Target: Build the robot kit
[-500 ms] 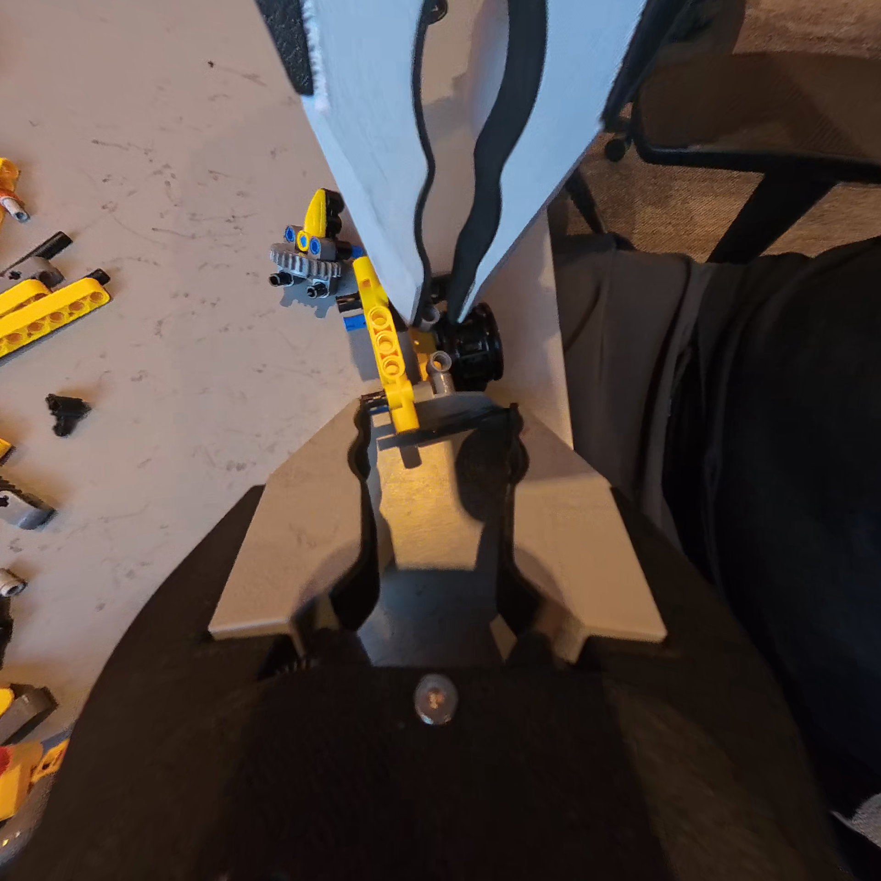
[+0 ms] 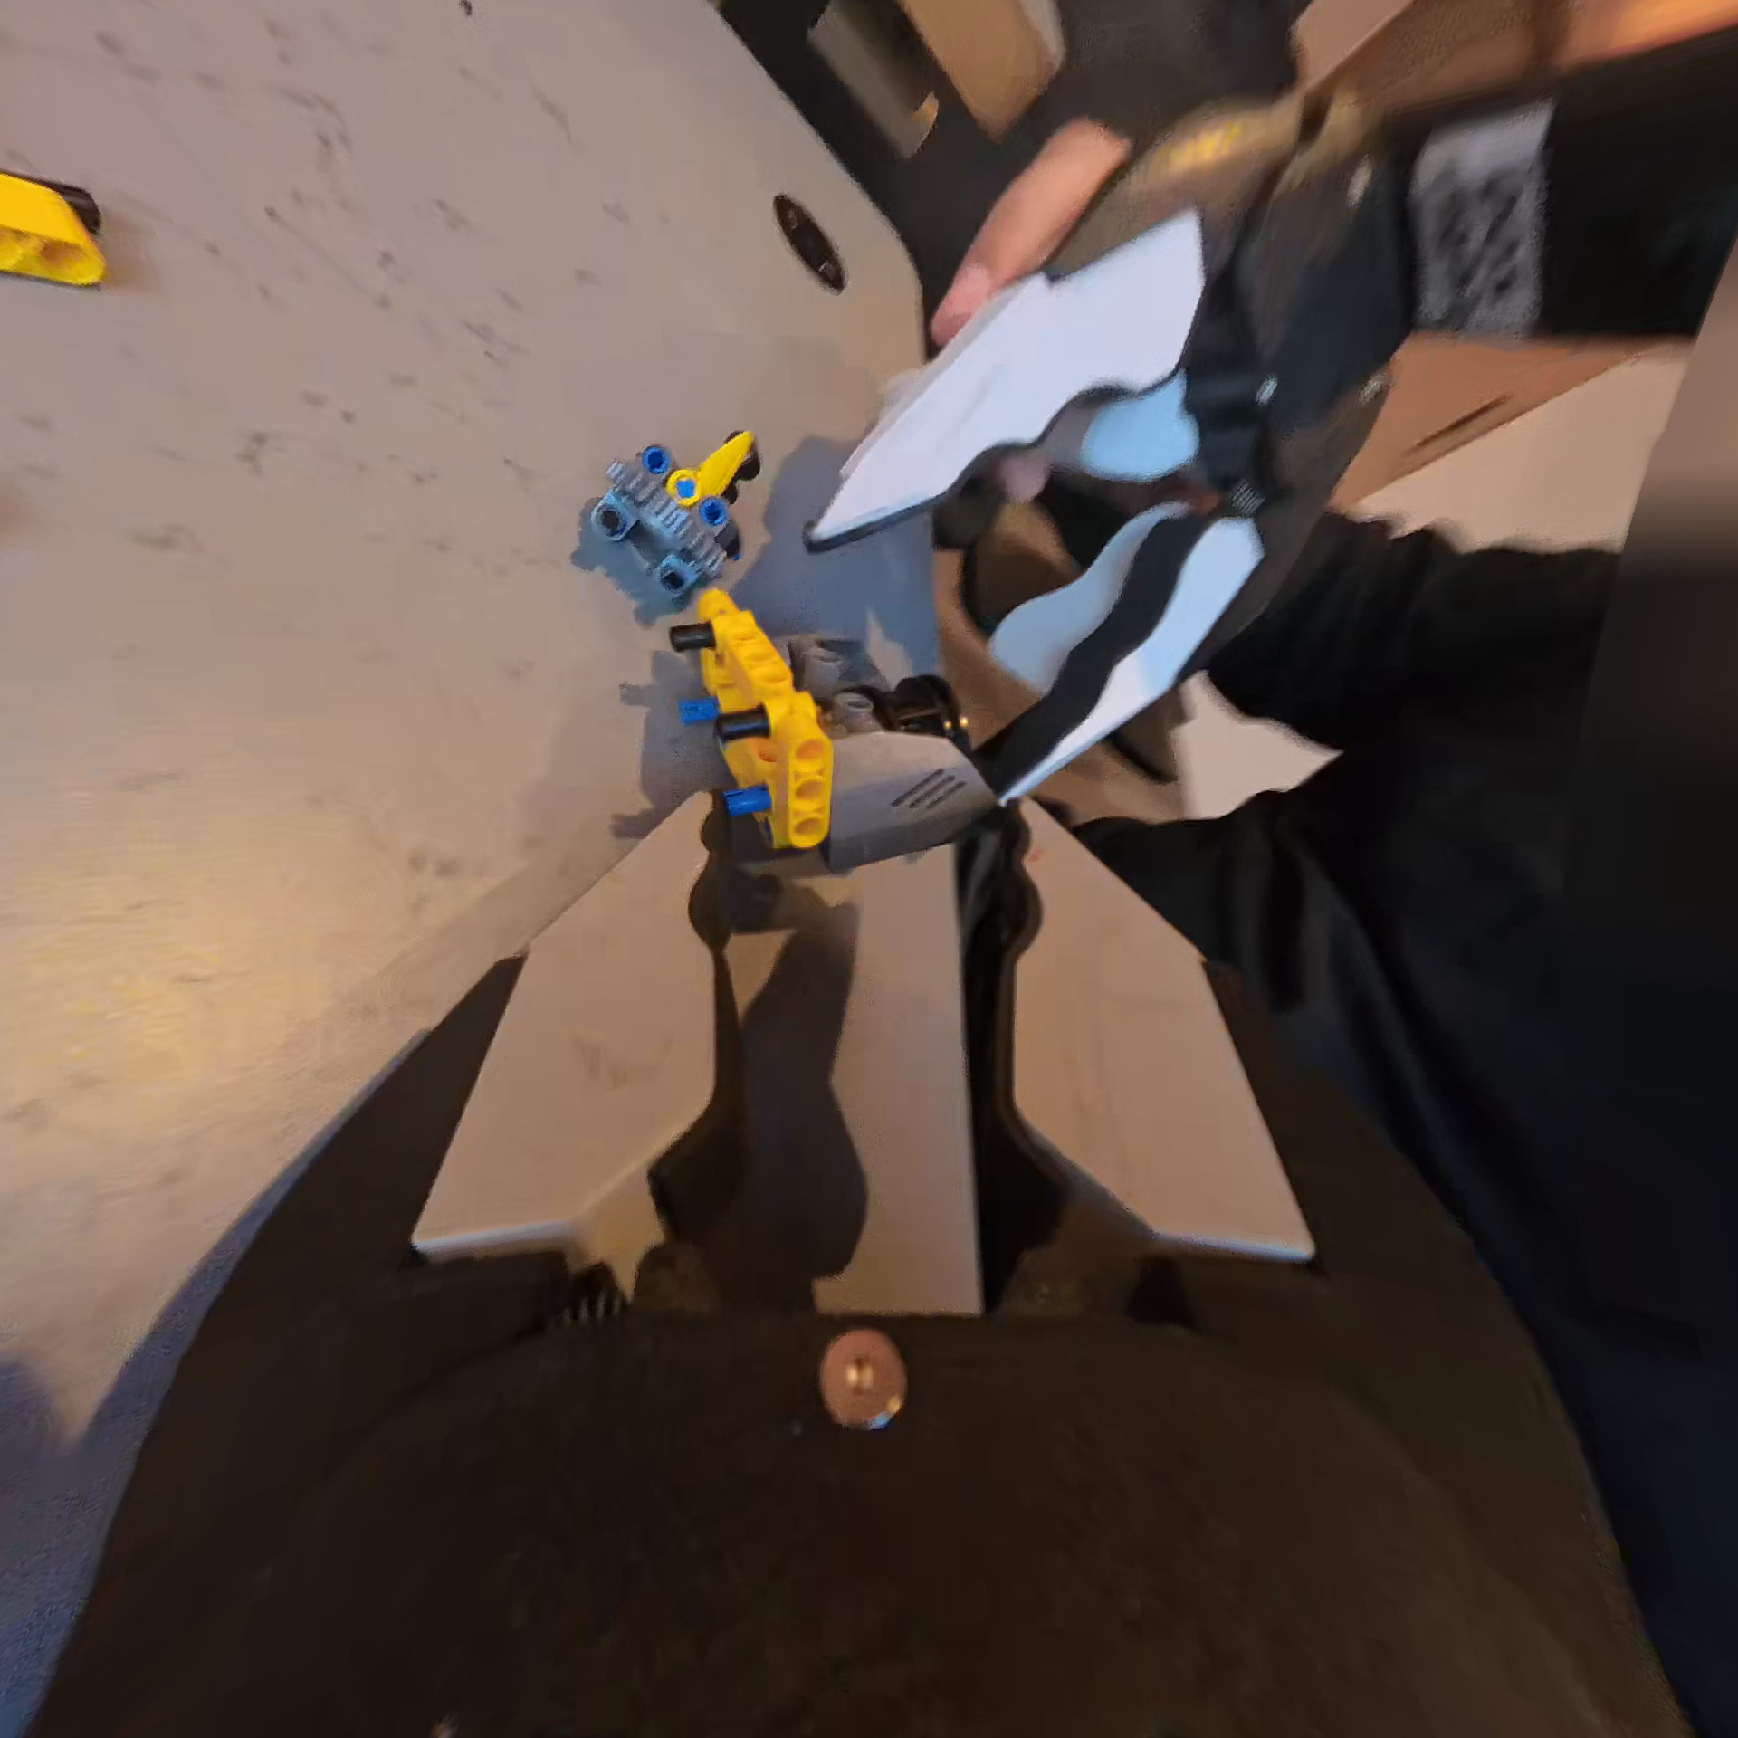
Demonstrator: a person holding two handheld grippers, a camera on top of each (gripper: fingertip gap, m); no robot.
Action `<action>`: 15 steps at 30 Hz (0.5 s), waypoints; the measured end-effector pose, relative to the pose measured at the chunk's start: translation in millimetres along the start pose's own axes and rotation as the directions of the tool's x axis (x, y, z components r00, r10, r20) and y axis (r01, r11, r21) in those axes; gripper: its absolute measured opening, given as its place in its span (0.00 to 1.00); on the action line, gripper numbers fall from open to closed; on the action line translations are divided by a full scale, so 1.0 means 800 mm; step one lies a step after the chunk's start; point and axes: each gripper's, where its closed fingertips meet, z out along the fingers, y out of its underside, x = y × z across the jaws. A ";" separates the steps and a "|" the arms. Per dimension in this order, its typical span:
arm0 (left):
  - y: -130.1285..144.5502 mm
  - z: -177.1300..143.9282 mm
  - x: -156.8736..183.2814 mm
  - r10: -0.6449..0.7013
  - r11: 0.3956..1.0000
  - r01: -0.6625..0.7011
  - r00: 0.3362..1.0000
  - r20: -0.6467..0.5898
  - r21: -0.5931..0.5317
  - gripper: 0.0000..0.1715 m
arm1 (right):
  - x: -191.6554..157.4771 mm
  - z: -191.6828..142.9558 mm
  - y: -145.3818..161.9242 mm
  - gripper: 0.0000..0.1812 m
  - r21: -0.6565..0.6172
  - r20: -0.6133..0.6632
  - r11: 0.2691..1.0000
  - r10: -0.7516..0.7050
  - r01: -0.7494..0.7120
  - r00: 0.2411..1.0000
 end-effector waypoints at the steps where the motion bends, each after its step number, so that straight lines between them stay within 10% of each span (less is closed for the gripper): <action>1: -0.005 0.001 0.009 -0.042 0.999 0.044 0.997 -0.066 0.028 0.33 | 0.003 0.000 -0.002 0.44 -0.001 -0.046 0.999 -0.039 0.039 0.998; 5: -0.029 -0.009 0.050 -0.110 0.979 0.156 0.947 -0.303 0.131 0.32 | 0.005 -0.019 -0.026 0.39 0.033 -0.155 0.974 -0.217 0.224 0.964; 15: -0.066 -0.020 0.102 -0.043 0.937 0.193 0.890 -0.455 0.290 0.33 | 0.015 -0.061 -0.079 0.20 0.198 -0.334 0.918 -0.266 0.344 0.904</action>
